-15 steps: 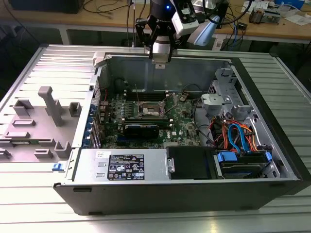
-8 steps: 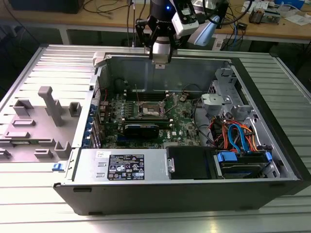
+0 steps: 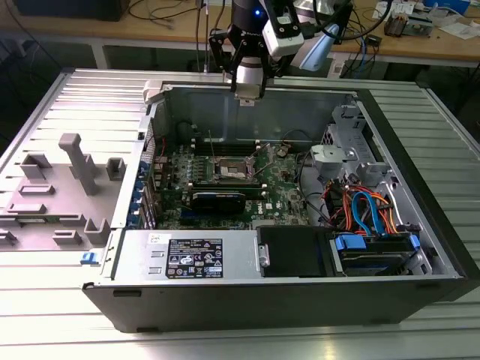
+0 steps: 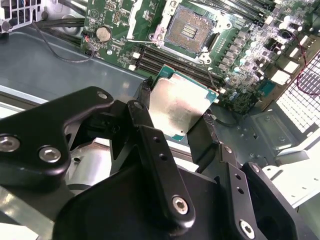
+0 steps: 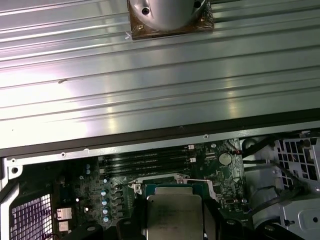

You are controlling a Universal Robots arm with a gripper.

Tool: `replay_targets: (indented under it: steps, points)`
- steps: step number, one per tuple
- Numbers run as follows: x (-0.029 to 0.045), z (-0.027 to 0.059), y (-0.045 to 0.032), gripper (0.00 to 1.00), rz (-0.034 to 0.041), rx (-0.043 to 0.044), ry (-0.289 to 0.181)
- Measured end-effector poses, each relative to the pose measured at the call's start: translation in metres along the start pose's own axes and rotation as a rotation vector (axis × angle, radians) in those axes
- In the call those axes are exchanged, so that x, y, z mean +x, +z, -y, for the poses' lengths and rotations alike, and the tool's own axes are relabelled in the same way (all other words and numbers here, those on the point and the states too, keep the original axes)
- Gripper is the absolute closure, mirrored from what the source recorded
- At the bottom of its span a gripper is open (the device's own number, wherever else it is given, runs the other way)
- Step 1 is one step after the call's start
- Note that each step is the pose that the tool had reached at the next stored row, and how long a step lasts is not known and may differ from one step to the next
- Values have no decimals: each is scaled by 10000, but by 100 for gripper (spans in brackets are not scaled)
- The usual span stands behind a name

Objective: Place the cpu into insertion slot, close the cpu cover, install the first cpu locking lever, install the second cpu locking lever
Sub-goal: 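Place the cpu into insertion slot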

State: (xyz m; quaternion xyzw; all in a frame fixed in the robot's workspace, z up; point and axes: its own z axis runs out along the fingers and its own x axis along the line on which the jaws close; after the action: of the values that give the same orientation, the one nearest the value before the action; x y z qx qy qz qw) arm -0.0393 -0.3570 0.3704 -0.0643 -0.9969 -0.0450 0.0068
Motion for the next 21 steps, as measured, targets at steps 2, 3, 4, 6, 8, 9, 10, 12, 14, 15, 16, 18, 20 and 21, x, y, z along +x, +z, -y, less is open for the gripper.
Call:
replay_targets:
  steps: [2,3,4,6,8,9,10,12,14,15,16,18,20,21]
  points:
    - [0,0,0,46,1,-1,7]
    - [0,0,0,46,1,0,7]
    - [0,0,0,46,1,-1,7]
    - [0,1,0,46,1,-1,9]
    - [0,5,0,46,1,0,9]
    - [-1,9,-1,46,1,0,9]
    - [-2,16,-1,46,0,0,7]
    - [-2,17,-2,46,2,13,15]
    - [-3,20,1,46,13,19,116]
    - [-3,20,4,46,19,18,181]
    - [-3,21,8,46,26,19,255]
    - [-3,23,17,46,59,21,624]
    - [-3,24,22,46,80,18,861]
    - [-4,29,24,46,88,15,959]
